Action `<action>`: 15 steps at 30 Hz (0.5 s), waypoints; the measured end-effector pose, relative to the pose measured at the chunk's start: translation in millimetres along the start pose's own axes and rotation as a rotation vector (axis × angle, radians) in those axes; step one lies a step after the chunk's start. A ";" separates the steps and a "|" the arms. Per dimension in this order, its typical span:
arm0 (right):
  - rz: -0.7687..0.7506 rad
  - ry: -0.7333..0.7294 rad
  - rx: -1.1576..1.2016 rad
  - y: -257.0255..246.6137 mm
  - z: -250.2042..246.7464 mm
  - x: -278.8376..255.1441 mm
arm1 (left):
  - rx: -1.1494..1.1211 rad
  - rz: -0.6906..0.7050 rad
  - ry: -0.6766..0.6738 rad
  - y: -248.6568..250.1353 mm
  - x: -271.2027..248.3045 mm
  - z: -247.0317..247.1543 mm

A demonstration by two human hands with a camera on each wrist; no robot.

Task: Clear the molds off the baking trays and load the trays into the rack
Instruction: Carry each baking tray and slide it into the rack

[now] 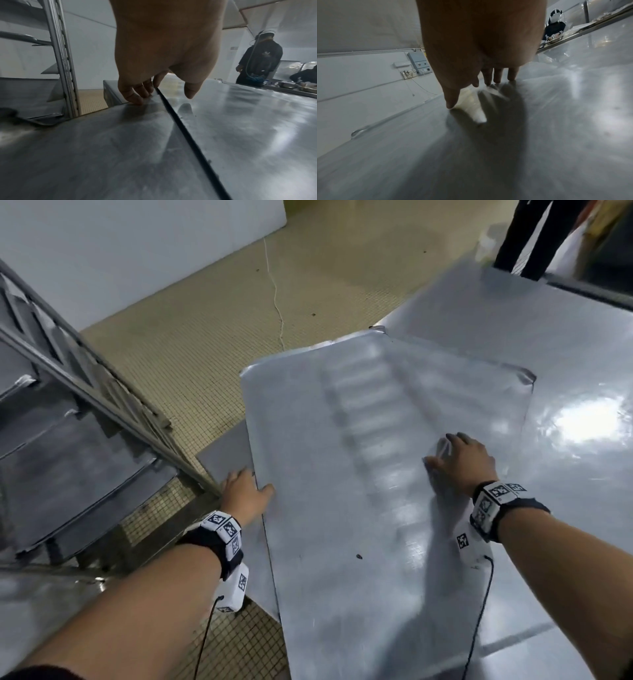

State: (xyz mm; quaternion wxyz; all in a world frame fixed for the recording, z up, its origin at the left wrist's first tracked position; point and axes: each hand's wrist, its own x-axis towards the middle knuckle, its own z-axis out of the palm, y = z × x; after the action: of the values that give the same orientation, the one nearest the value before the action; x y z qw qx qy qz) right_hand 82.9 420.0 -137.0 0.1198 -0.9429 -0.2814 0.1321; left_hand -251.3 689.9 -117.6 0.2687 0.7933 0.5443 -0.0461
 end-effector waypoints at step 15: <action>0.140 0.096 0.098 -4.3 10.0 6.3 | -0.472 -0.098 0.075 15.5 35.1 6.3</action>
State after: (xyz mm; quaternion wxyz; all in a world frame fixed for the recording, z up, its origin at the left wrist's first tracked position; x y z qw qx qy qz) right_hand 82.7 428.6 -146.2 0.1698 -0.9585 -0.2016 0.1084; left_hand -221.9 712.2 -130.0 0.4238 0.6823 0.5875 0.0988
